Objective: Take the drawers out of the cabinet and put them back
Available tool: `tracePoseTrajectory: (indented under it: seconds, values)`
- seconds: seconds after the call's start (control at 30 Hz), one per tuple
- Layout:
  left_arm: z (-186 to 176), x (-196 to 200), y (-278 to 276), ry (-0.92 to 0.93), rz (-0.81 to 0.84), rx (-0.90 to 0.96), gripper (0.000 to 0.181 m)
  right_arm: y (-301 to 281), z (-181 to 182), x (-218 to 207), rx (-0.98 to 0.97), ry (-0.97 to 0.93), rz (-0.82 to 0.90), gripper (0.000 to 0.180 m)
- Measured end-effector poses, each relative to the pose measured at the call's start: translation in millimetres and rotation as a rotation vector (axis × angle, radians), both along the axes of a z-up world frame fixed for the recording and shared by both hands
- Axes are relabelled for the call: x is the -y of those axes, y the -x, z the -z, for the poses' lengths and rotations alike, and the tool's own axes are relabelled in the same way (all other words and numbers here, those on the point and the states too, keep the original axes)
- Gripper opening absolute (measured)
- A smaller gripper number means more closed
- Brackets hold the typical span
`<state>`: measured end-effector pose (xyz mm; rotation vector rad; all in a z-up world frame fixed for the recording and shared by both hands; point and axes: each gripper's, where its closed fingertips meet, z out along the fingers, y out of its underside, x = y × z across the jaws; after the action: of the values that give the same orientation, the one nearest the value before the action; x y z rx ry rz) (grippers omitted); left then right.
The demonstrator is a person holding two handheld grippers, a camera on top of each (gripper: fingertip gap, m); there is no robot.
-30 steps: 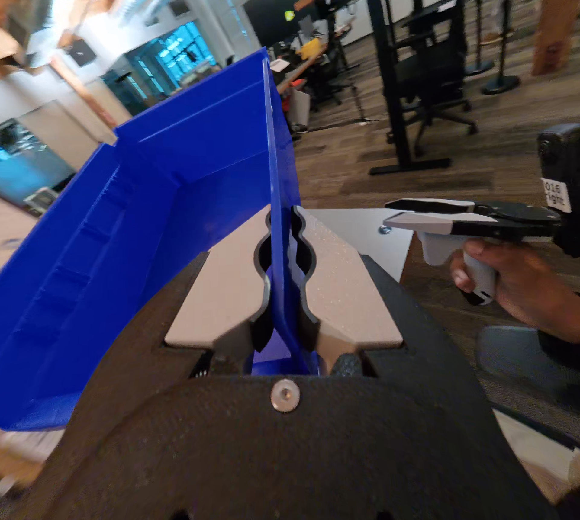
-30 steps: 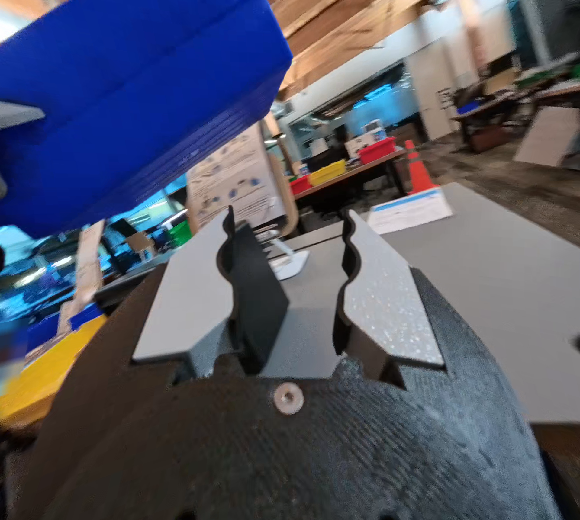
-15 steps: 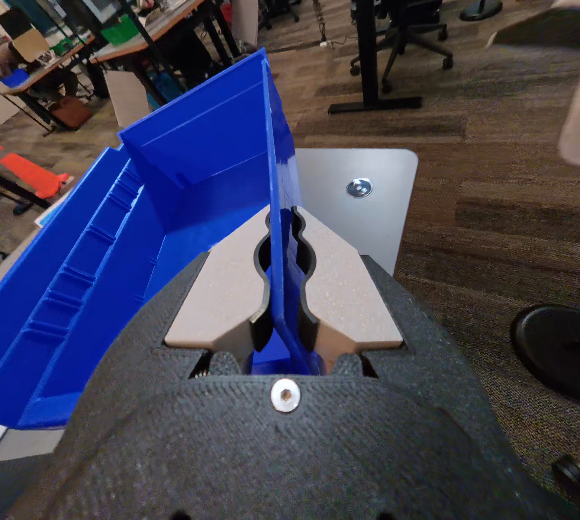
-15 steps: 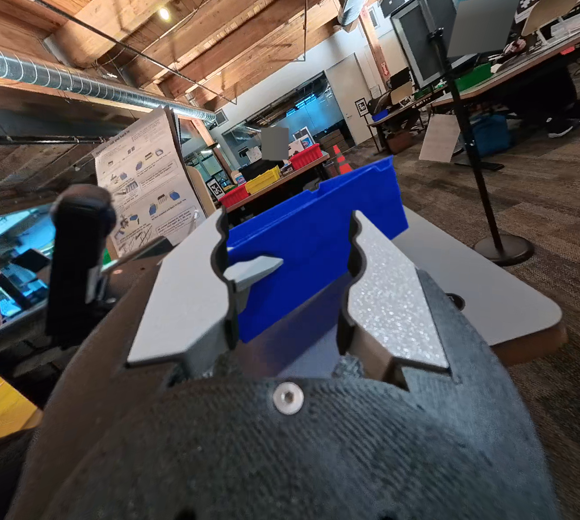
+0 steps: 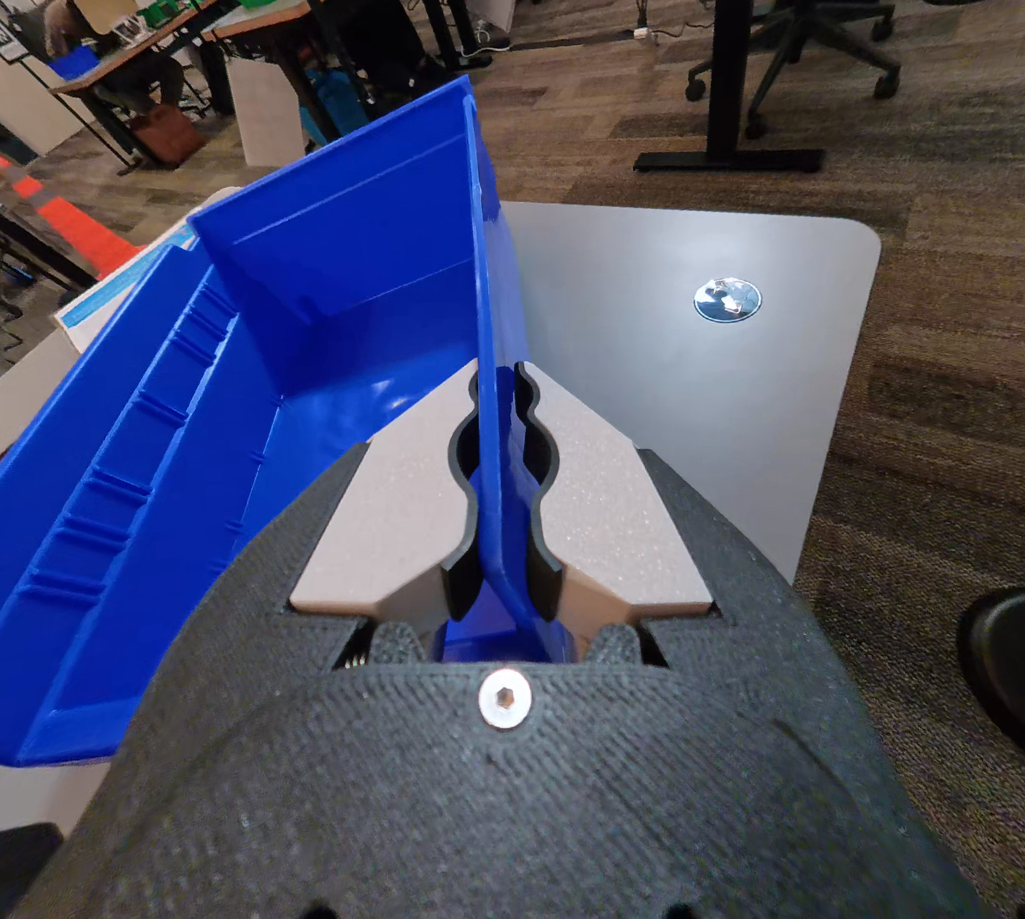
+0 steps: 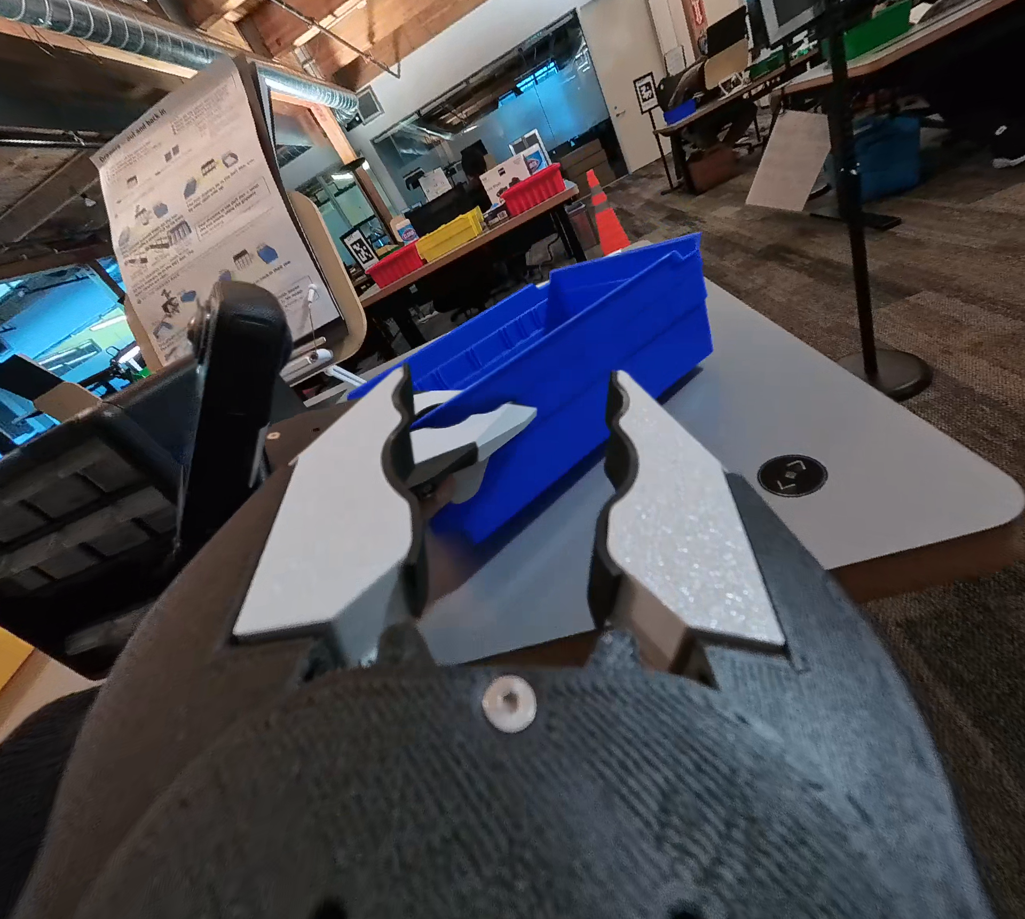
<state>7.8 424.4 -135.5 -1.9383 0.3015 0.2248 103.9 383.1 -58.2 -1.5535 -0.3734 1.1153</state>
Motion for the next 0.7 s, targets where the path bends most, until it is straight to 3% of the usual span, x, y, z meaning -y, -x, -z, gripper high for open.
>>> tracePoseTrajectory:
  seconds: [0.13,0.3,0.43,0.57,0.7]
  values:
    - [10,-5,-2,0.006,-0.006,0.054,0.004,8,18,-3,0.117,-0.011,-0.03,0.056]
    - [13,-3,-3,0.04,-0.001,0.084,0.006,8,37,-11,0.184,0.006,-0.013,0.057]
    - [-5,28,-18,0.011,0.103,0.267,0.06,16,44,-7,0.238,-0.024,-0.02,0.062]
    - [-13,82,-17,0.102,0.205,0.343,0.092,33,48,4,0.291,-0.044,-0.044,0.068]
    - [3,159,-3,0.205,0.282,0.312,0.09,63,69,22,0.364,0.064,-0.077,0.075]
